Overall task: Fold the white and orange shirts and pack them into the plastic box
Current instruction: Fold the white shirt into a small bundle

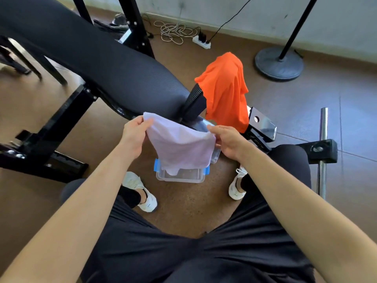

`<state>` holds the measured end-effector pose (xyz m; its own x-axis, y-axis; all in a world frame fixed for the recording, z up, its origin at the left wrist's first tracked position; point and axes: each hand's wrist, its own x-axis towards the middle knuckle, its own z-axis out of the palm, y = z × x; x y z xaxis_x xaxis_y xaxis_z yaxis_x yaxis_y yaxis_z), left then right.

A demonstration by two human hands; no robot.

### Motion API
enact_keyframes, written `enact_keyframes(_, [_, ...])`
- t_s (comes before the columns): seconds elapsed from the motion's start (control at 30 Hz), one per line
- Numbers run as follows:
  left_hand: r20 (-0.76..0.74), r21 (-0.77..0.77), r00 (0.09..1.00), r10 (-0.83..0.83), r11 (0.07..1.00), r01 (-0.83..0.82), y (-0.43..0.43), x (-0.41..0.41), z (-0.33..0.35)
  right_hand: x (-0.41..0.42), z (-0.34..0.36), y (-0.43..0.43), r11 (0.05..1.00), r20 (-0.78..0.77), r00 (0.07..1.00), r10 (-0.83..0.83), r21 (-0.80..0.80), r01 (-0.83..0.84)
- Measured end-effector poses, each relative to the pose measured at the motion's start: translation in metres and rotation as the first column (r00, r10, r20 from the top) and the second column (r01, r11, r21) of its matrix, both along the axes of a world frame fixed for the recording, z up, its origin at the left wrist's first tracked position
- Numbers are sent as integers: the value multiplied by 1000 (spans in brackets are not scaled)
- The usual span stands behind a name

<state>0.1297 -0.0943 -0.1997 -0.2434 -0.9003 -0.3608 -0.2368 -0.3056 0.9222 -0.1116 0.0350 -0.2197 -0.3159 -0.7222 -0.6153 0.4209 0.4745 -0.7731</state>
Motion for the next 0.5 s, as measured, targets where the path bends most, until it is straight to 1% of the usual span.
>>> enact_keyframes(0.07, [-31,-5,999,-14,1000,14,0,-2,6,3,0,1,995,110,994,28,93,-39])
enact_keyframes(0.13, [-53,-16,998,-23,1000,22,1,-4,11,8,-4,4,982,167,984,59,166,-87])
enact_keyframes(0.2, [-66,-36,997,-27,999,25,2,-5,14,13,-8,7,965,224,967,121,201,-168])
enact_keyframes(0.27, [-60,-62,998,-34,998,30,4,-6,18,16,-10,8,951,272,946,176,201,-235])
enact_keyframes(0.33, [-64,-69,998,-27,997,23,6,-7,20,16,-11,7,962,223,959,175,170,-215])
enact_keyframes(0.4, [-49,-67,999,-10,998,6,7,-5,21,17,-5,6,992,118,991,66,103,-78])
enact_keyframes(0.47, [-11,-61,1000,29,998,-30,6,-3,19,15,3,6,996,-32,996,-78,32,79])
enact_keyframes(0.5, [-1,-47,998,57,997,-57,5,-1,16,12,5,6,994,-134,985,-108,-10,108])
